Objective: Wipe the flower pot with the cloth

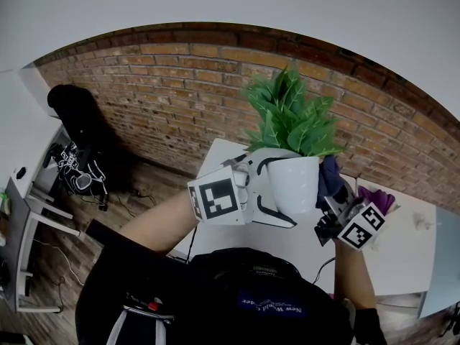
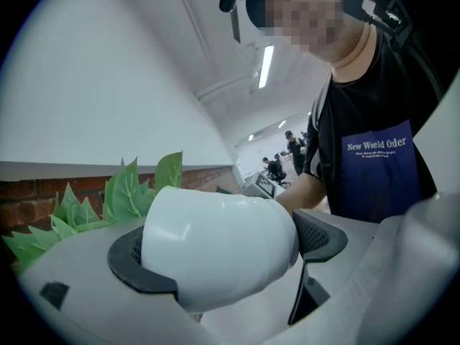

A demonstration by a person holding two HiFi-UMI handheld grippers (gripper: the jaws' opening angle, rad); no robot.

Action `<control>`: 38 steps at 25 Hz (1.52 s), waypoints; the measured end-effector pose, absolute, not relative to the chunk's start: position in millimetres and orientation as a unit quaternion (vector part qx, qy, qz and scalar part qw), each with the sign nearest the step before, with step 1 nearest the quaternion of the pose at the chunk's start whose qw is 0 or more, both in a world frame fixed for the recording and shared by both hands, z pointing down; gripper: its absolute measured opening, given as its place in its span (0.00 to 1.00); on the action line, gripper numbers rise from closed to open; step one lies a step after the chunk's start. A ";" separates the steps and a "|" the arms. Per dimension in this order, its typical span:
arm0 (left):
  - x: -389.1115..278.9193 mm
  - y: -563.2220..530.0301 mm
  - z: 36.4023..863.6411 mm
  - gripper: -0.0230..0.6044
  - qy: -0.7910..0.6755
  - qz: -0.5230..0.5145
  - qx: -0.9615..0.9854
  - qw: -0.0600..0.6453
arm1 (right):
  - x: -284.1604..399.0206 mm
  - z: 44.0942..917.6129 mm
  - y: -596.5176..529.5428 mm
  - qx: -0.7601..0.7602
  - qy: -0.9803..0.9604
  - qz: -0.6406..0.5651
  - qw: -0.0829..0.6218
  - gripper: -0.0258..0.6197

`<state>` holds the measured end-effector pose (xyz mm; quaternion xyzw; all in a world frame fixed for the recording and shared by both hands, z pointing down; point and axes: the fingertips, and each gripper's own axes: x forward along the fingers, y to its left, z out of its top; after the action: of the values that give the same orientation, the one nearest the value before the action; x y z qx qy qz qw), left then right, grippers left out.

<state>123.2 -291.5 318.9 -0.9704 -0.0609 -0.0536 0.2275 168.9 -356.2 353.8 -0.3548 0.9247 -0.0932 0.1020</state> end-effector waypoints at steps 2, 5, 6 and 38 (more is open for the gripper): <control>121.3 -289.6 314.3 0.87 -0.067 -0.038 -0.974 0.211 | 155.2 366.1 -354.3 -0.343 0.932 -0.093 0.071 0.24; 119.7 -287.6 307.8 0.87 -0.081 -0.017 -0.978 0.193 | 112.9 387.5 -342.0 -0.296 0.952 -0.075 0.009 0.24; 119.7 -286.8 306.6 0.87 -0.083 -0.012 -0.978 0.191 | 101.8 393.8 -336.9 -0.282 0.957 -0.073 -0.003 0.24; 22.2 -350.6 403.9 0.87 0.141 -0.059 -0.984 0.090 | 278.4 386.1 -347.8 -0.517 0.855 -0.038 0.023 0.24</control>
<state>22.2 -350.6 403.9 -0.9842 0.1407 -0.0586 0.0904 278.4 -347.8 386.1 -0.5170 0.8548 -0.0379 0.0228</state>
